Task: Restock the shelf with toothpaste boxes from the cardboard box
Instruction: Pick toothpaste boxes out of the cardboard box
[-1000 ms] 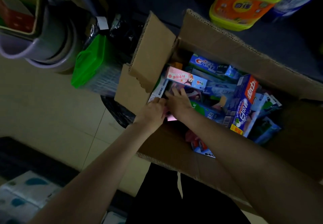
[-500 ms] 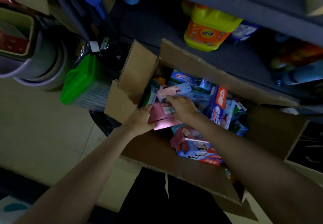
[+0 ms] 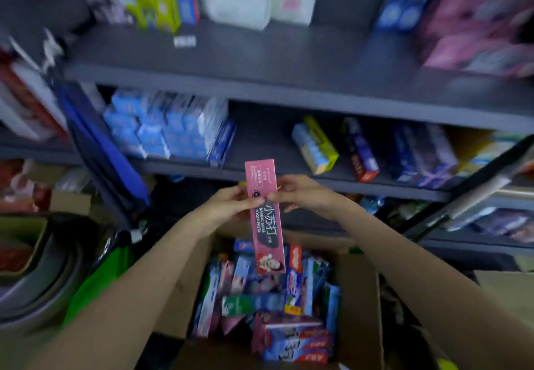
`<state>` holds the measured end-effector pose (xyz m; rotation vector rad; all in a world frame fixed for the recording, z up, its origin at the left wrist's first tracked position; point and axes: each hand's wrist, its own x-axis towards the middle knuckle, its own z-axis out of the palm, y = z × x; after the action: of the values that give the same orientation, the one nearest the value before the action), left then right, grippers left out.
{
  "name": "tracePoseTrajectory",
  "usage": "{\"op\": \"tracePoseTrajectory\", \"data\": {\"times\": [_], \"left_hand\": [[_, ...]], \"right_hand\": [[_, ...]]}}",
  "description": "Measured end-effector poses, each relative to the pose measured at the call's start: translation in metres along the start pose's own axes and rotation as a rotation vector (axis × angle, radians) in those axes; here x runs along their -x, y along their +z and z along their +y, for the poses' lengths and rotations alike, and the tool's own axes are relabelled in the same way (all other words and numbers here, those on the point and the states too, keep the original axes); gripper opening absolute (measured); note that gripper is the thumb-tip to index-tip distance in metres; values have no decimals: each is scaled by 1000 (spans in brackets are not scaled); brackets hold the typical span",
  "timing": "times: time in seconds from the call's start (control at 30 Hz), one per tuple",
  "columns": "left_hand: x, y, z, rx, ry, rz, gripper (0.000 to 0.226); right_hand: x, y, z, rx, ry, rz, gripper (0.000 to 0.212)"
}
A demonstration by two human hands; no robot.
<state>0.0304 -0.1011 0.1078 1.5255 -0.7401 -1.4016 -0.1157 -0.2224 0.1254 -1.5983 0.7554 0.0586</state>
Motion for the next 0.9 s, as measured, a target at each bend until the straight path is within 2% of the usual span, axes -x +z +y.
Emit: {"op": "tracePoseTrajectory", "data": {"times": [0.1, 0.2, 0.23, 0.33, 0.37, 0.47, 0.63, 0.7, 0.8, 0.9], "left_hand": [[1, 23, 59, -34, 83, -63, 35], [1, 49, 108, -68, 178, -97, 32], [0, 58, 123, -69, 225, -83, 30], [-3, 87, 167, 10, 373, -2, 32], [-4, 98, 180, 62, 416, 25, 33], [-11, 132, 217, 189, 521, 42, 30], [-38, 175, 252, 212, 570, -17, 39], [-53, 185, 262, 137, 593, 31, 42], [-81, 194, 280, -39, 672, 214, 41], [-114, 208, 302, -185, 761, 289, 38]], "right_hand": [[35, -36, -37, -79, -79, 120, 31], [70, -65, -70, 17, -157, 238, 30], [80, -74, -81, 96, -194, 318, 31], [109, -96, -112, 558, -272, 736, 40], [117, -101, -121, 668, -286, 826, 42], [134, -115, -137, 839, -329, 915, 49], [143, -170, -135, 795, -446, 1073, 57], [144, -200, -130, 859, -412, 1102, 59], [144, -247, -123, 1028, -254, 1135, 59], [134, -293, -118, 1071, -187, 1214, 66]]}}
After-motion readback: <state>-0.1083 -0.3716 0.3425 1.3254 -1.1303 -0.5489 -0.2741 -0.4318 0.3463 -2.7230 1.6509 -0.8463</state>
